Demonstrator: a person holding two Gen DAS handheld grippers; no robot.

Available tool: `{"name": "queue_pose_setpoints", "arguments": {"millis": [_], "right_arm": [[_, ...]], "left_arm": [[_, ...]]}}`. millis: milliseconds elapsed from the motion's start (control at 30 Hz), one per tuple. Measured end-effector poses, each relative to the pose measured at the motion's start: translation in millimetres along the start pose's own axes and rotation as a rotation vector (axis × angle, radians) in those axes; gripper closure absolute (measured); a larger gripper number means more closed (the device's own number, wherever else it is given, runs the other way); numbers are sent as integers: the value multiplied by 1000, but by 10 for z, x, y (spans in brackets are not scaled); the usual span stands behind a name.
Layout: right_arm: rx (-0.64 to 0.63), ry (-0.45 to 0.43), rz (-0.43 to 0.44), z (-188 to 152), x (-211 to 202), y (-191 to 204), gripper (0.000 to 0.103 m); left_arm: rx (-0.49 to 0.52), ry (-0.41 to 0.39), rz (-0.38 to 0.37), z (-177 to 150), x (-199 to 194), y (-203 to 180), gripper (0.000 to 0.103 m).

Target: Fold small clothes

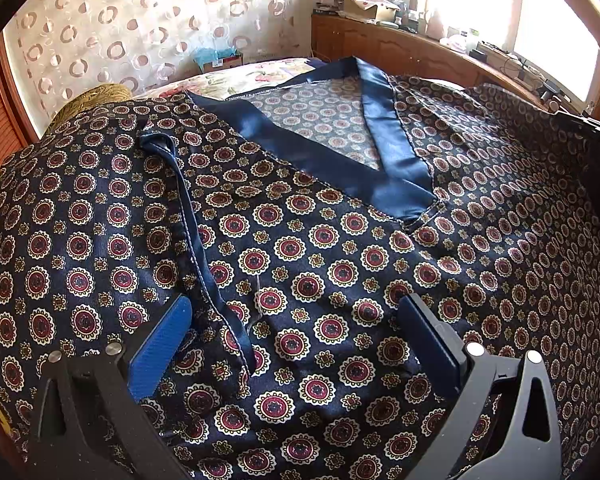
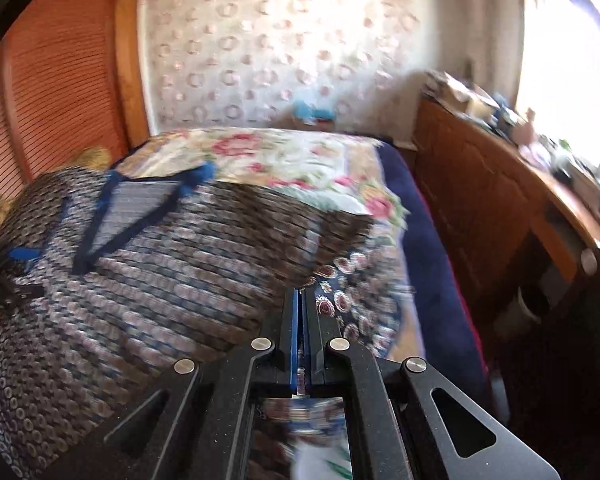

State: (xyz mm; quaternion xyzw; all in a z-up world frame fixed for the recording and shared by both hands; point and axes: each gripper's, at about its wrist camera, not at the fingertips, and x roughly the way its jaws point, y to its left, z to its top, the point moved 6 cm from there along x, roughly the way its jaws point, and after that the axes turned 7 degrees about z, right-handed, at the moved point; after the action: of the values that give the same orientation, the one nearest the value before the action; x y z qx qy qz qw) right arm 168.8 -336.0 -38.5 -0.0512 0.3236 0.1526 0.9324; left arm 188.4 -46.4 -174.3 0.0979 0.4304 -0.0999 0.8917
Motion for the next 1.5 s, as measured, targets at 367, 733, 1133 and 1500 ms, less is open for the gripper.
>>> {"name": "queue_pose_setpoints", "arguments": {"millis": [367,733,1133,1500], "right_arm": [[-14,128,94,-407,501,464,102],[73,35,20,-279,-43,59,60],[208,160,10,-388,440,-357,65],[107,59,31,-112,375,-234,100]], "left_arm": [[0,0,0,1,1,2,0],[0,-1,-1,0,0,4,0],[-1,0,-1,-2,-1,3,0],[-1,-1,-1,-4,2,0,0]]}}
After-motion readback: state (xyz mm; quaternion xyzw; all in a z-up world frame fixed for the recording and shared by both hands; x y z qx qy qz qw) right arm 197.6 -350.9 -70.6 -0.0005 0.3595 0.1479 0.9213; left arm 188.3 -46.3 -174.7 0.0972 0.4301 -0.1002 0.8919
